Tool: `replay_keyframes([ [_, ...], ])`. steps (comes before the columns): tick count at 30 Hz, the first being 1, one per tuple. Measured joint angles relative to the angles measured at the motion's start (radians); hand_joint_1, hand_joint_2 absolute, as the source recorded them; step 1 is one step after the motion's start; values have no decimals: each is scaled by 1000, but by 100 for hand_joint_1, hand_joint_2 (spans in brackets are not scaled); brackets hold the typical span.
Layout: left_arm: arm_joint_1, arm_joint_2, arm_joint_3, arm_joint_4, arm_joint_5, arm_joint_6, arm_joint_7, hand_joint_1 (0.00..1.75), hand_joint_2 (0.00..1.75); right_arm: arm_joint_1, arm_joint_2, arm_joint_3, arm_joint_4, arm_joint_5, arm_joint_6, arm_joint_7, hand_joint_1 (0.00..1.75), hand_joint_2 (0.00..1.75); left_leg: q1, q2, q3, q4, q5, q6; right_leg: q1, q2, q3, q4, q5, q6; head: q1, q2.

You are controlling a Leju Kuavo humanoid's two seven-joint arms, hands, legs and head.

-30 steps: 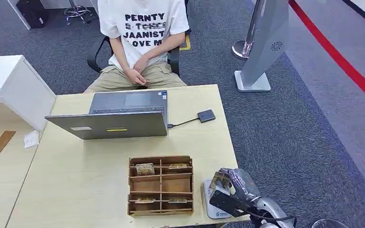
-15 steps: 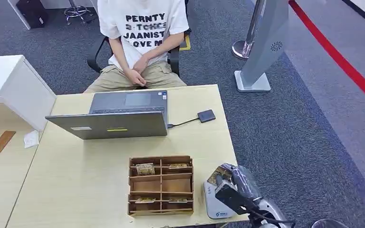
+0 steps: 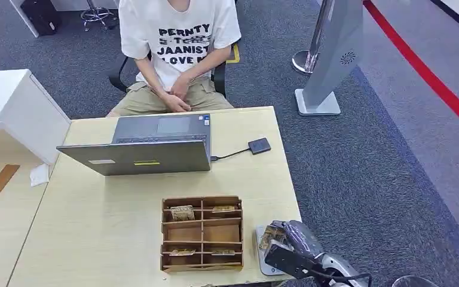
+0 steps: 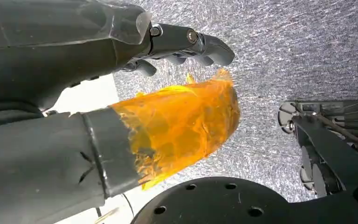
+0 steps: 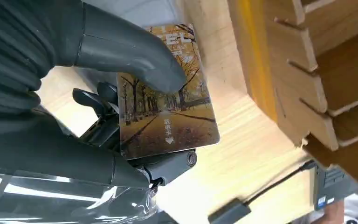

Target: Pass the card to the sensor for recognition and then transmit it.

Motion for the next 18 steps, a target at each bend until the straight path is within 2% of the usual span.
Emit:
replay_keyframes([
  [11,-1,0,0,0,-5,-3,0,0,0,-45,-19,53,37,15,41,6,175,175,0,1,1,0,0,0,0,0,1,0,0,0,0,0],
  [18,-1,4,0,0,-4,-3,-1,0,0,-60,-24,67,47,35,33,11,175,175,0,1,1,0,0,0,0,0,1,0,0,0,0,0],
])
